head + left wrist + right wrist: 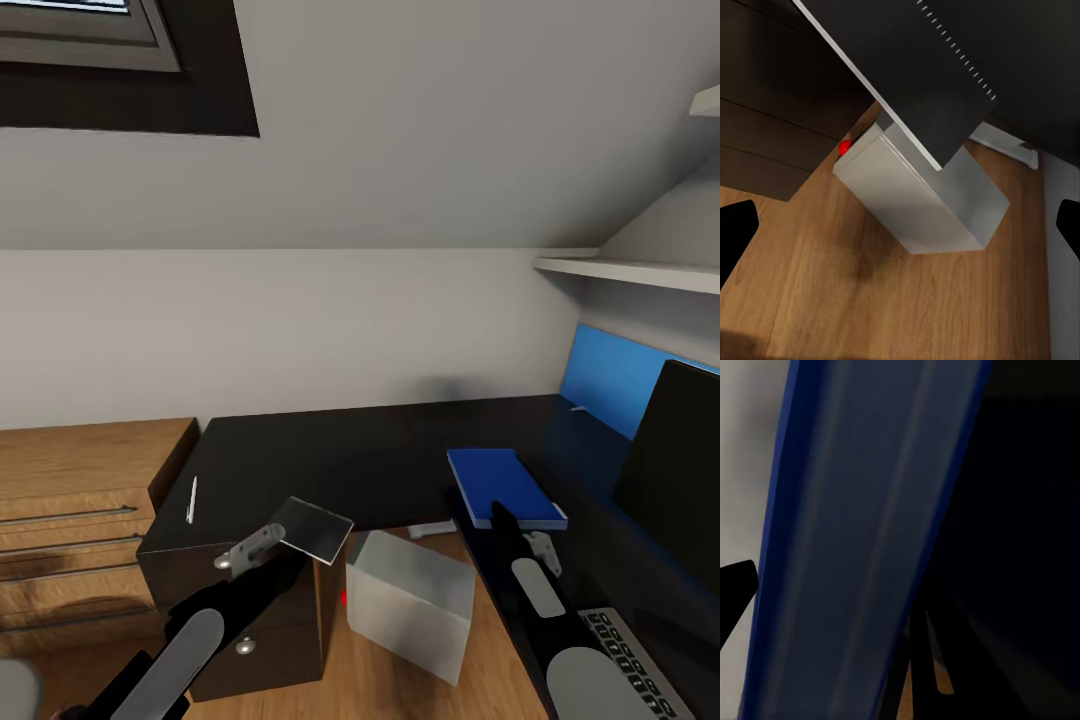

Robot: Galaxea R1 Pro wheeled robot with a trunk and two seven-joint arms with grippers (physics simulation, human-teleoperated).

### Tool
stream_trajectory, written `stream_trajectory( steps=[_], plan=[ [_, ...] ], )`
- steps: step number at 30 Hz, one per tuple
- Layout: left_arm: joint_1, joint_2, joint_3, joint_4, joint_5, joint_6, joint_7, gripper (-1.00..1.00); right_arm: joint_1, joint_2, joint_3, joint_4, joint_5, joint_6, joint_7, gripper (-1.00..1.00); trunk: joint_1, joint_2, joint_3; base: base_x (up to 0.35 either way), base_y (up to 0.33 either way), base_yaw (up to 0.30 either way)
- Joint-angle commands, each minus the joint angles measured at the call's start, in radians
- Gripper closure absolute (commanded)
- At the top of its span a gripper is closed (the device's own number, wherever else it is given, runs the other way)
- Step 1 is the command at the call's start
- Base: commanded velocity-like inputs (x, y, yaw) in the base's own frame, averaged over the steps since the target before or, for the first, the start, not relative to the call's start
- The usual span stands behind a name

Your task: In the bedroom, organize the workspace by keeping the computer under the desk, ensuring the monitor is on the desk, placing the keyboard on the desk next to the monitor, placing the mouse on the desk next to the keyboard, moving the folder from the swivel chair onto the desk next to the mouse, stacking the notebook on top of the folder with the pen on top of the notebook, and positioning the swivel chair next to the desk.

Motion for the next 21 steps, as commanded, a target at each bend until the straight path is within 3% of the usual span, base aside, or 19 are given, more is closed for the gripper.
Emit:
stream_trajectory(
  steps=[1, 15, 21],
  plan=[
    [-0.001, 0.001, -0.001, -0.001, 0.004, 0.002, 0.007, -1.00, -0.001, 0.001, -0.001, -0.001, -0.011, -0.003, -0.002, 1.00, 0.000, -0.001, -0.001, 0.000, 0.000, 0.000],
    [-0.001, 0.001, -0.001, -0.001, 0.004, 0.001, 0.007, -1.00, -0.001, 0.001, -0.001, -0.001, -0.011, -0.003, -0.002, 1.00, 0.012, -0.022, -0.011, 0.000, 0.000, 0.000],
    [-0.001, 0.001, -0.002, -0.001, 0.004, 0.001, 0.008, -1.00, -0.001, 0.001, -0.001, -0.001, -0.011, -0.003, -0.002, 1.00, 0.027, -0.050, -0.023, 0.000, 0.000, 0.000]
  ],
)
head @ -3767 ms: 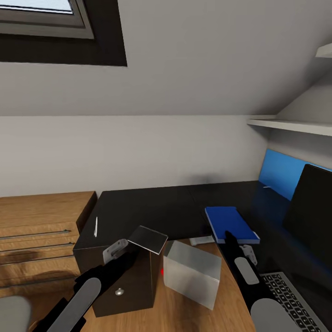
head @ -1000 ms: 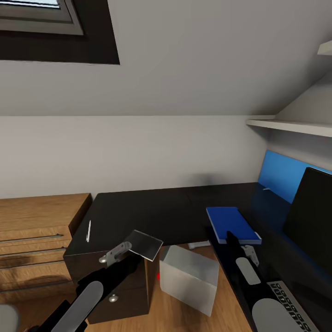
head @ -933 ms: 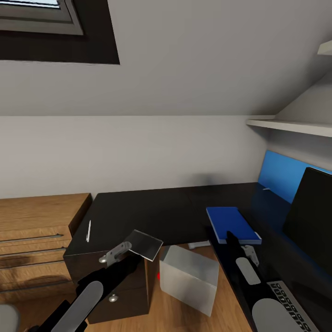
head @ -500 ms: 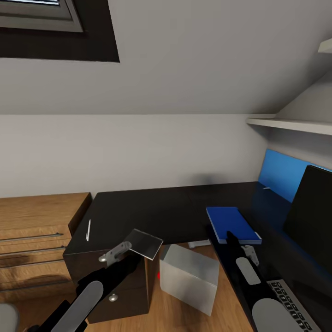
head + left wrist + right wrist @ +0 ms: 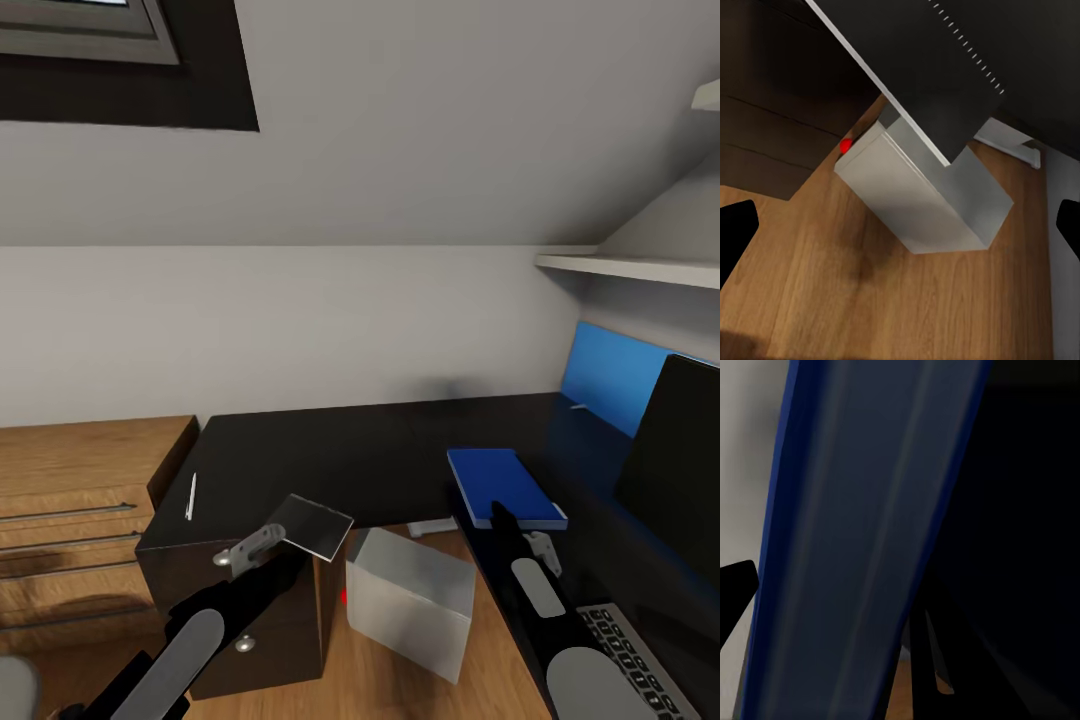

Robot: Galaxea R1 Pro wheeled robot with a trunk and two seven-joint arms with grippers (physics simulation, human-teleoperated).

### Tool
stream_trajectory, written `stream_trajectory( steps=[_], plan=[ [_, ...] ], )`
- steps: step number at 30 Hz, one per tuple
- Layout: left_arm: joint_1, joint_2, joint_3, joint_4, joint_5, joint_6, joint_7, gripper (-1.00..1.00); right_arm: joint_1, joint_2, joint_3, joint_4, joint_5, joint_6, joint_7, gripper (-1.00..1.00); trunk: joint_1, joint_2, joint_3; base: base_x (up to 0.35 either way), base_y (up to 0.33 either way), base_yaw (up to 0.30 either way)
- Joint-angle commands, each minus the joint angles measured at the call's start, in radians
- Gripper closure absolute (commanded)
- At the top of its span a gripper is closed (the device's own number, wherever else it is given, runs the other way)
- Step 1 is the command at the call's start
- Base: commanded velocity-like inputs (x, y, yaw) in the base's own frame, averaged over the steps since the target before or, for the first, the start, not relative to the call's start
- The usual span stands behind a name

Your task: In the bedroom, organize the workspace by keeping the computer under the desk, ensuring the monitor is on the desk, placing the keyboard on the desk next to the monitor, placing the mouse on the desk next to the keyboard, moving the folder from the swivel chair onto the desk next to the mouse, stacking the notebook on top of the folder with the pen on top of the notebook, and positioning the swivel chair next to the desk.

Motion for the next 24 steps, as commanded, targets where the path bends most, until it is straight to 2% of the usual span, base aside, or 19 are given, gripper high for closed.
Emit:
stream_trajectory(
  steps=[1, 13, 24],
  plan=[
    [-0.001, 0.001, -0.001, -0.001, 0.004, 0.002, 0.006, -1.00, -0.001, 0.001, -0.001, -0.001, -0.011, -0.003, -0.002, 1.00, 0.000, -0.001, -0.001, 0.000, 0.000, 0.000],
    [-0.001, 0.001, -0.002, -0.001, 0.004, 0.002, 0.006, -1.00, -0.001, 0.001, 0.000, -0.001, -0.011, -0.003, -0.002, 1.00, 0.042, -0.078, -0.036, 0.000, 0.000, 0.000],
    [-0.001, 0.001, -0.002, -0.001, 0.004, 0.002, 0.006, -1.00, -0.001, 0.001, 0.001, 0.000, -0.011, -0.003, -0.002, 1.00, 0.046, -0.085, -0.039, 0.000, 0.000, 0.000]
  ],
)
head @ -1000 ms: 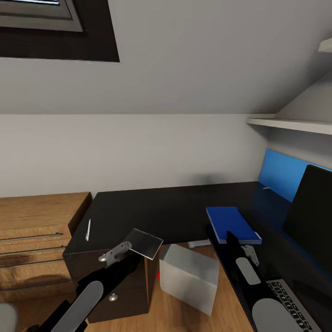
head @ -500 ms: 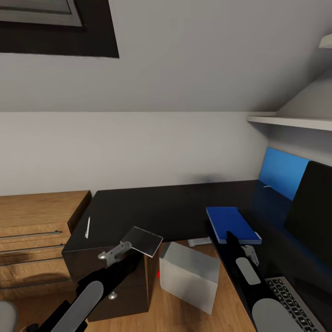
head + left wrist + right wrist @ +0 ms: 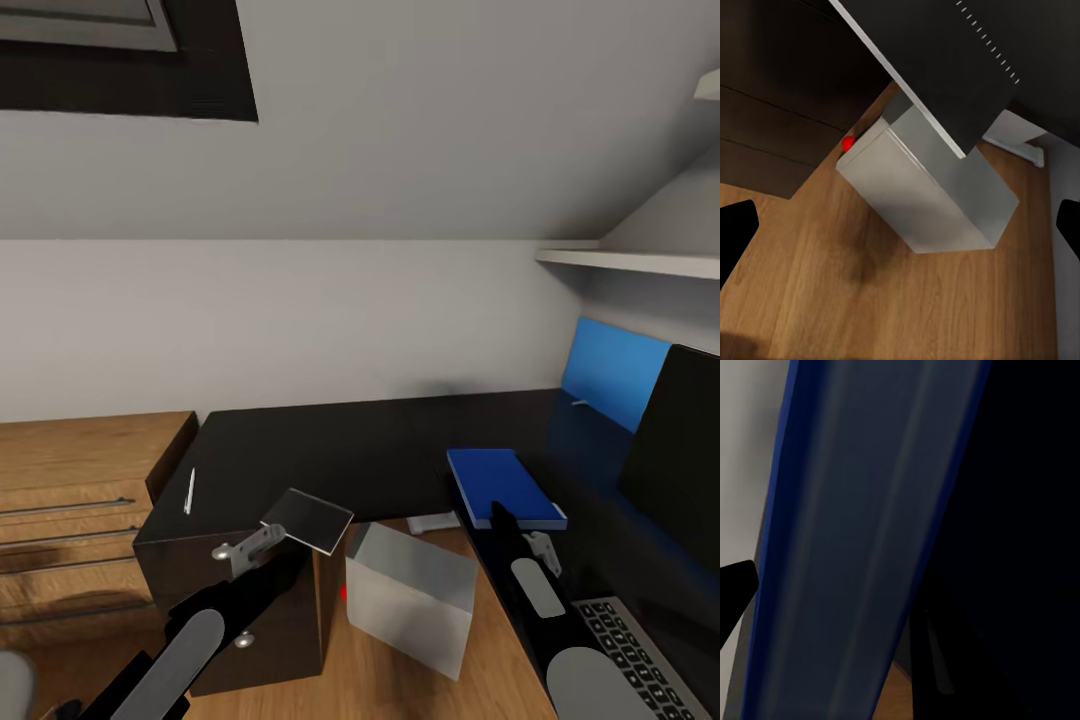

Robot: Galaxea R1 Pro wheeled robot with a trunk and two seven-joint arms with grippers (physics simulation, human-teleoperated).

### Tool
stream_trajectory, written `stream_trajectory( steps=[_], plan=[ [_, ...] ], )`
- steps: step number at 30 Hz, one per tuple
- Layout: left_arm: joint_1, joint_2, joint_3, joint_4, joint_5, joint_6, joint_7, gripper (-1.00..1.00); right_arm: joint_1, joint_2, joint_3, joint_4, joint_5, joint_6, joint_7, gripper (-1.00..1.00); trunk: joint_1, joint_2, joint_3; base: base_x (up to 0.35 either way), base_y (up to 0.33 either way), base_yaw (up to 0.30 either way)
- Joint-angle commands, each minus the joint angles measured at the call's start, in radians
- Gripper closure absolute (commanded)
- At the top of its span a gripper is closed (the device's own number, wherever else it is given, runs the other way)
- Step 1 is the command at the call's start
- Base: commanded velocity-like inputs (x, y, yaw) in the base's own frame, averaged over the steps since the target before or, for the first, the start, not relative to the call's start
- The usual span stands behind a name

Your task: In the bedroom, organize the workspace by keeping the computer under the desk, ensuring the monitor is on the desk, placing the keyboard on the desk next to the monitor, placing the mouse on the desk next to the keyboard, moving the folder from the swivel chair onto the desk next to the mouse, stacking the notebook on top of the folder with the pen on top of the notebook, and positioning the swivel chair next to the desk.

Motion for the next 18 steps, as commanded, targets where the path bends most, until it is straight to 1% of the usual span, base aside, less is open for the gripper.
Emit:
stream_trajectory(
  steps=[1, 4, 10, 16, 18],
  plan=[
    [-0.001, 0.001, -0.001, -0.001, 0.004, 0.002, 0.006, -1.00, -0.001, 0.001, -0.001, -0.001, -0.011, -0.003, -0.001, 1.00, 0.004, -0.008, -0.004, 0.000, 0.000, 0.000],
    [-0.001, 0.001, -0.001, -0.001, 0.004, 0.002, 0.006, -1.00, -0.001, 0.001, -0.001, 0.000, -0.011, -0.003, -0.001, 1.00, 0.015, -0.029, -0.014, 0.000, 0.000, 0.000],
    [-0.001, 0.001, 0.000, -0.001, 0.004, 0.002, 0.006, -1.00, -0.001, 0.001, -0.001, 0.000, -0.011, -0.003, 0.000, 1.00, 0.015, -0.029, -0.014, 0.000, 0.000, 0.000],
    [-0.001, 0.001, 0.000, -0.001, 0.004, 0.002, 0.006, -1.00, -0.001, 0.001, -0.001, 0.000, -0.011, -0.003, -0.001, 1.00, 0.038, -0.071, -0.033, 0.000, 0.000, 0.000],
    [-0.001, 0.001, 0.000, -0.001, 0.004, 0.002, 0.006, -1.00, -0.001, 0.001, -0.001, 0.000, -0.011, -0.003, -0.001, 1.00, 0.038, -0.071, -0.033, 0.000, 0.000, 0.000]
  ],
)
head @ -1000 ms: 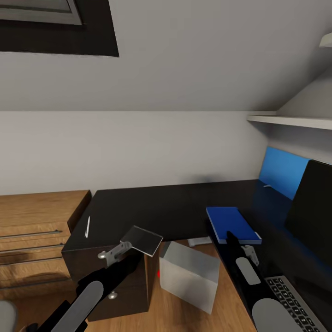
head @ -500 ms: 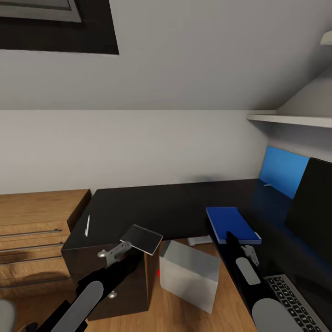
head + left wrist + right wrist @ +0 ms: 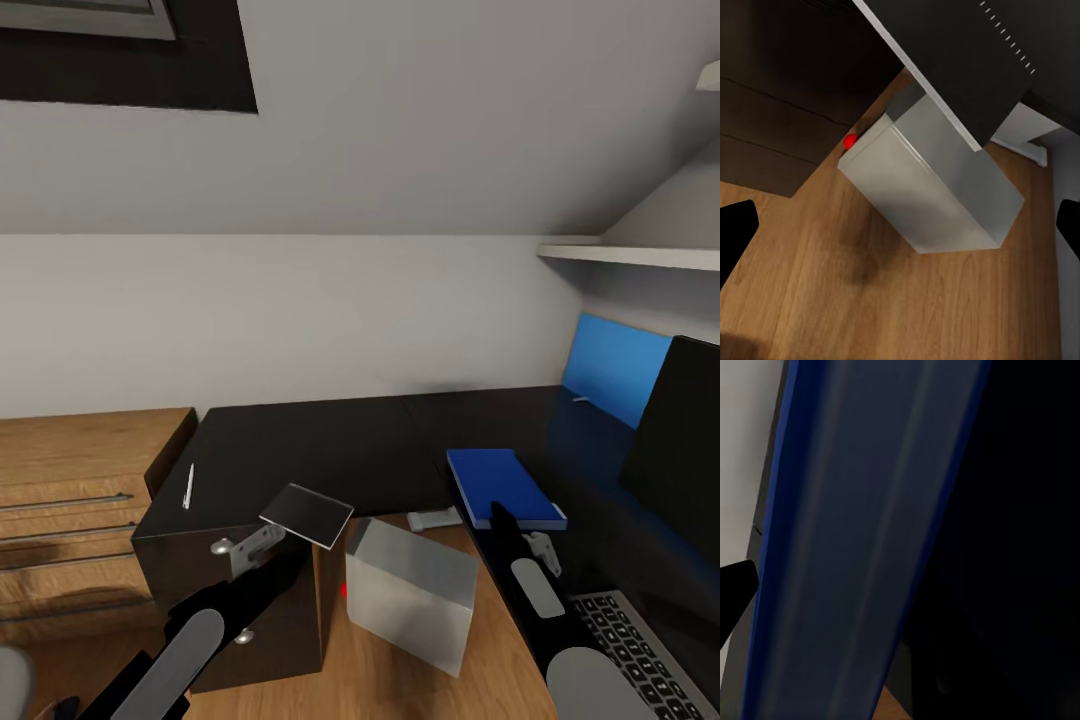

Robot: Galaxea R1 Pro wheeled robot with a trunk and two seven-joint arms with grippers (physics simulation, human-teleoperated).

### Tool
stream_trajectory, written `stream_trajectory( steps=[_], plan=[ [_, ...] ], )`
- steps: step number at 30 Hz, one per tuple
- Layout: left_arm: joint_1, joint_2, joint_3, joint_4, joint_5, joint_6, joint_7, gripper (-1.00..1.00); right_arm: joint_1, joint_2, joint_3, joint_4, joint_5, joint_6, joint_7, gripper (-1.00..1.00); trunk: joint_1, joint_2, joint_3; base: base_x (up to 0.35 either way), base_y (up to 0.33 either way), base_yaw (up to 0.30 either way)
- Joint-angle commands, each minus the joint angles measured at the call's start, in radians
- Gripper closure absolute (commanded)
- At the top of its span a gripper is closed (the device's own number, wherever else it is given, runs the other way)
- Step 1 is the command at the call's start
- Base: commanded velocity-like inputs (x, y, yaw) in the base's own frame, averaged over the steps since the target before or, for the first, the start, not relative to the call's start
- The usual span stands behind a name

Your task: In the bedroom, organize the workspace by keeping the computer under the desk, ensuring the monitor is on the desk, placing the keyboard on the desk next to the monitor, placing the mouse on the desk next to the keyboard, moving the folder from the swivel chair onto the desk next to the mouse, stacking the notebook on top of the folder with the pen on top of the notebook, and positioning the swivel chair next to the desk.

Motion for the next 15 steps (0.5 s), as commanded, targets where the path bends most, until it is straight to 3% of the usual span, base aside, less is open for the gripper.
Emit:
stream_trajectory(
  steps=[1, 7, 15],
  plan=[
    [-0.001, 0.001, -0.001, -0.001, 0.004, 0.002, 0.006, -1.00, -0.001, 0.001, -0.001, -0.001, -0.011, -0.003, -0.002, 1.00, 0.000, -0.001, -0.001, 0.000, 0.000, 0.000],
    [-0.001, 0.001, -0.002, -0.001, 0.004, 0.002, 0.006, -1.00, -0.001, 0.001, -0.001, -0.001, -0.011, -0.003, -0.002, 1.00, 0.015, -0.029, -0.014, 0.000, 0.000, 0.000],
    [-0.001, 0.001, -0.006, -0.001, 0.004, 0.002, 0.006, -1.00, -0.001, 0.002, -0.001, -0.003, -0.011, -0.003, -0.002, 1.00, 0.015, -0.029, -0.014, 0.000, 0.000, 0.000]
  ],
)
